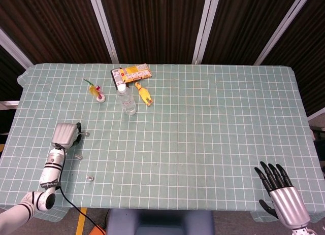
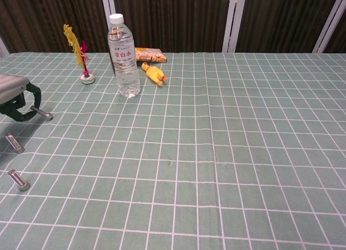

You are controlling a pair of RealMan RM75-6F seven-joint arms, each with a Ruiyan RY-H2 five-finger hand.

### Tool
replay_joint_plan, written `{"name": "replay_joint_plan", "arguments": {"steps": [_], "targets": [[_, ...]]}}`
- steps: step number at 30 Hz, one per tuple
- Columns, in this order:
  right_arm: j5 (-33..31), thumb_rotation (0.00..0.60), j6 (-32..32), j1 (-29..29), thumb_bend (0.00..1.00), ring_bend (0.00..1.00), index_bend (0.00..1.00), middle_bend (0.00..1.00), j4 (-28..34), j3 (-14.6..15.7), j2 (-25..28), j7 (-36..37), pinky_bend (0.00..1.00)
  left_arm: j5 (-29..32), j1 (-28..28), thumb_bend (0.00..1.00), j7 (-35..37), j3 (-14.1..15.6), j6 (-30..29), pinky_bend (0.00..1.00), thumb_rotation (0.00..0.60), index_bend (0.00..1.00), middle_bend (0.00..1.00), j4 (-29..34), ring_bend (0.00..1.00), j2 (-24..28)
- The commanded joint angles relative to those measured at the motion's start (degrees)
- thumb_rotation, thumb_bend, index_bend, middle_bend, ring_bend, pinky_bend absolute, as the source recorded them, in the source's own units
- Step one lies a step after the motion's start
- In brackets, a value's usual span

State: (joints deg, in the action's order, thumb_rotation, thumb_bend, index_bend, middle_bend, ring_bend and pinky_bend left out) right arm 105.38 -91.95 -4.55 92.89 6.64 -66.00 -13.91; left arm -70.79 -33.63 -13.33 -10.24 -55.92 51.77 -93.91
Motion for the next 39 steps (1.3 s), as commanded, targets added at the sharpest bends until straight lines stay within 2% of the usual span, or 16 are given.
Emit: {"name": "replay_joint_plan", "arguments": {"steps": [1, 10, 21, 34, 39], "targets": [[0.07, 0.600, -0.12, -0.04, 0.28, 0.00, 0.00, 0.00, -0.04, 0.03, 0.04, 0.11, 0.00, 0.00, -0.27, 0.41, -3.58, 0.10, -1.10, 1.00, 0.600, 0.52, 1.00, 2.29, 1.00, 1.05], [0.08, 0.600, -0.23, -0.09, 0.28, 0.00, 0.00, 0.00, 0.02, 0.07, 0.26, 0.37, 0.00, 1.70, -0.65, 0.41, -10.65, -0.09, -2.24, 1.00, 0.600, 0.52, 1.00, 7.09, 1.00, 2.03], [0.03, 0.600, -0.06, -0.08, 0.28, 0.00, 0.00, 0.00, 0.03, 0.06, 0.22, 0.20, 0.00, 3.25, -0.91, 0.41, -13.46, 0.59, -1.46, 1.00, 0.600, 0.49, 1.00, 6.98, 1.00, 1.72], [-0.01, 0.600, -0.02, -0.11, 0.28, 0.00, 0.00, 0.00, 0.20, 0.11, 0.38, 0.23, 0.00, 2.82, -0.89, 0.41, -12.45, 1.01, -2.16, 1.00, 0.600, 0.37, 1.00, 7.13, 1.00, 1.53], [0.05, 0.600, -0.34, -0.19, 0.28, 0.00, 0.00, 0.00, 0.19, 0.06, 0.46, 0.44, 0.00, 0.42, 0.65, 0.41, -9.29, 1.13, -5.82, 1.00, 0.600, 0.27, 1.00, 14.07, 1.00, 5.50]]}}
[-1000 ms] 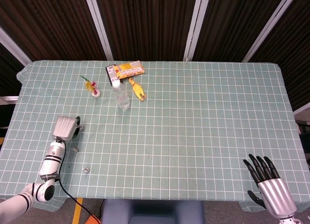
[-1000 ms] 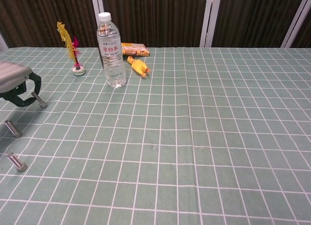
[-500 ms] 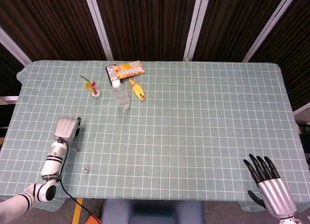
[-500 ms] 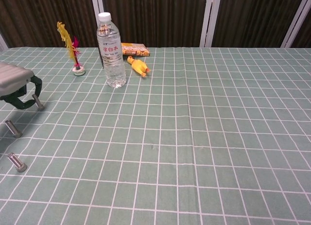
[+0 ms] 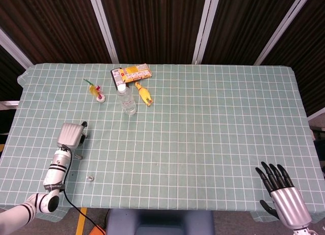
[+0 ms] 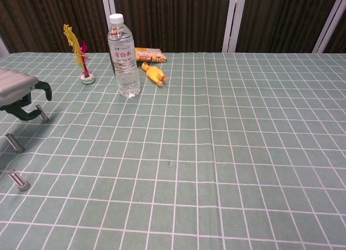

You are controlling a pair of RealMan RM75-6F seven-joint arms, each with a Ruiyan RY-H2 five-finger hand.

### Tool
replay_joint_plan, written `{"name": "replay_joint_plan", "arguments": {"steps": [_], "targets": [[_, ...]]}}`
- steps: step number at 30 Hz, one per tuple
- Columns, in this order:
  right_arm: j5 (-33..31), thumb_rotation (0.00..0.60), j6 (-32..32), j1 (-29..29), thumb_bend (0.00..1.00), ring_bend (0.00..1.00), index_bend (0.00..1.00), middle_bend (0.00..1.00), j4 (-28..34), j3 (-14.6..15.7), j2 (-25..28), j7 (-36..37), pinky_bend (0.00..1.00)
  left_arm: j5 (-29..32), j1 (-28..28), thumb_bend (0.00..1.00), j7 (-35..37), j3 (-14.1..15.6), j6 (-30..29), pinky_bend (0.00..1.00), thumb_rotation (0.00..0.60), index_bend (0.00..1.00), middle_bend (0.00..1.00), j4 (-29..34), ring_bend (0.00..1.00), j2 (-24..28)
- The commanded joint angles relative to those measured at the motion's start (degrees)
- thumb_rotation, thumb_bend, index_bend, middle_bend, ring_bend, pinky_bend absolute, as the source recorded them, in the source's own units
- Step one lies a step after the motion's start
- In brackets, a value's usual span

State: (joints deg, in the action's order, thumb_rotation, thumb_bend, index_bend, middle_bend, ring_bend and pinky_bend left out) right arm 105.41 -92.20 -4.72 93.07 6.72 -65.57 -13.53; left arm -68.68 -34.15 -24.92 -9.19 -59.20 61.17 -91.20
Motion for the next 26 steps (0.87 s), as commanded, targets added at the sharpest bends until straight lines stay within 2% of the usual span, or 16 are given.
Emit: {"name": "replay_joint_plan", "arguments": {"steps": [1, 3, 4, 5, 6, 7, 8, 9, 10, 11, 12, 14, 17, 26], "targets": [[0.02, 0.600, -0.12, -0.04, 0.28, 0.00, 0.00, 0.00, 0.00, -0.02, 0.05, 0.07, 0.00, -1.97, 1.39, 0.41, 2.71, 0.11, -2.98, 1.00, 0.600, 0.26, 1.00, 5.49, 1.00, 3.23], [0.02, 0.600, -0.17, -0.05, 0.28, 0.00, 0.00, 0.00, 0.00, -0.03, 0.07, 0.10, 0.00, -2.42, 1.73, 0.41, 3.20, 0.24, -3.58, 1.00, 0.600, 0.24, 1.00, 6.78, 1.00, 3.98], [0.00, 0.600, -0.25, -0.08, 0.28, 0.00, 0.00, 0.00, 0.00, -0.06, 0.09, 0.13, 0.00, -3.07, 2.17, 0.41, 3.98, 0.32, -4.53, 1.00, 0.600, 0.21, 0.98, 8.42, 0.96, 4.85], [-0.02, 0.600, -0.36, -0.12, 0.28, 0.00, 0.00, 0.00, 0.01, -0.09, 0.13, 0.18, 0.00, -5.38, 3.76, 0.41, 7.00, 0.65, -7.90, 0.99, 0.600, 0.18, 0.93, 13.03, 0.90, 7.00], [-0.15, 0.600, -0.29, -0.08, 0.28, 0.00, 0.00, 0.00, 0.03, -0.16, 0.10, 0.23, 0.00, -11.76, 7.99, 0.40, 15.54, 3.43, -14.77, 0.88, 0.600, 0.13, 0.79, 23.75, 0.72, 10.47], [-0.38, 0.600, -0.05, 0.03, 0.28, 0.00, 0.00, 0.00, 0.07, -0.26, 0.07, 0.24, 0.00, -16.98, 10.71, 0.40, 19.04, 7.08, -18.37, 0.66, 0.600, 0.07, 0.53, 28.38, 0.44, 13.74], [-0.86, 0.600, 0.41, 0.21, 0.28, 0.00, 0.00, 0.00, 0.19, -0.44, 0.05, 0.27, 0.00, -22.45, 13.12, 0.39, 21.56, 10.88, -21.93, 0.46, 0.600, 0.03, 0.31, 31.28, 0.24, 16.39], [-1.39, 0.600, 0.87, 0.39, 0.28, 0.00, 0.00, 0.00, 0.35, -0.62, 0.06, 0.36, 0.00, -26.25, 14.97, 0.38, 23.21, 13.32, -25.05, 0.25, 0.600, 0.01, 0.11, 32.12, 0.06, 17.24], [-2.07, 0.600, 1.40, 0.59, 0.28, 0.00, 0.00, 0.00, 0.56, -0.84, 0.12, 0.49, 0.00, -29.72, 16.84, 0.37, 24.33, 15.62, -28.08, 0.15, 0.600, 0.00, 0.01, 32.09, 0.00, 17.42], [-3.03, 0.600, 2.06, 0.86, 0.28, 0.00, 0.00, 0.00, 0.88, -1.20, 0.21, 0.68, 0.00, -33.18, 19.62, 0.36, 24.66, 18.06, -32.15, 0.12, 0.600, 0.00, 0.00, 30.84, 0.00, 16.86], [-3.72, 0.600, 2.44, 1.07, 0.28, 0.00, 0.00, 0.00, 1.11, -1.53, 0.25, 0.85, 0.00, -34.58, 21.89, 0.35, 23.62, 19.27, -34.90, 0.10, 0.600, 0.00, 0.00, 29.44, 0.00, 15.93], [-5.12, 0.600, 2.23, 1.18, 0.28, 0.00, 0.00, 0.00, 1.34, -2.59, -0.16, 1.01, 0.00, -33.77, 27.19, 0.33, 17.94, 20.53, -38.65, 0.06, 0.600, 0.00, 0.00, 26.73, 0.00, 13.04], [-4.79, 0.600, 1.46, 1.31, 0.28, 0.00, 0.00, 0.00, 0.73, -2.98, -0.56, 1.71, 0.00, -33.70, 30.13, 0.31, 9.43, 19.86, -40.35, 0.00, 0.600, 0.00, 0.00, 26.91, 0.00, 11.00], [-4.55, 0.600, 0.57, 0.98, 0.28, 0.00, 0.00, 0.00, 0.44, -2.76, -0.19, 2.24, 0.00, -31.62, 30.15, 0.30, 9.38, 18.21, -36.55, 0.00, 0.600, 0.00, 0.00, 28.66, 0.00, 12.88]]}}
